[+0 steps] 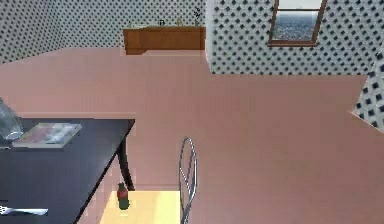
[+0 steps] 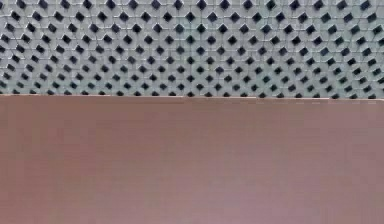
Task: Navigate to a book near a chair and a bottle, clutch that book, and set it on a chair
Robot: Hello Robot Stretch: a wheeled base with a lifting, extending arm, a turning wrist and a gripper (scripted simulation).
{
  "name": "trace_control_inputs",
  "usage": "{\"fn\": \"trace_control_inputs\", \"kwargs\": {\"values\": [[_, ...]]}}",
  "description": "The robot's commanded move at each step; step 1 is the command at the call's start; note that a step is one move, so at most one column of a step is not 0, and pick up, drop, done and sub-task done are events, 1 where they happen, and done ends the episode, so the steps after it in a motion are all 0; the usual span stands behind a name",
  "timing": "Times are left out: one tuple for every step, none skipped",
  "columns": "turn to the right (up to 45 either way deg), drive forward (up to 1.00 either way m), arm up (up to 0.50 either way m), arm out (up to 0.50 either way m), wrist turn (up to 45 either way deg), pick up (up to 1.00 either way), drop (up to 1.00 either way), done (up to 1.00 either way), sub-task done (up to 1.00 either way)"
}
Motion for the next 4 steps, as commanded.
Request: {"fn": "trace_control_inputs", "kwargs": {"values": [[27.0, 0.00, 0.00, 0.00, 0.0, 0.00, 0.00, 0.00, 0.00], [0.0, 0.50, 0.00, 0.00, 0.0, 0.00, 0.00, 0.00, 0.00], [-21.0, 0.00, 0.00, 0.00, 0.0, 0.00, 0.00, 0.00, 0.00], [0.0, 0.60, 0.00, 0.00, 0.0, 0.00, 0.00, 0.00, 0.00]]}}
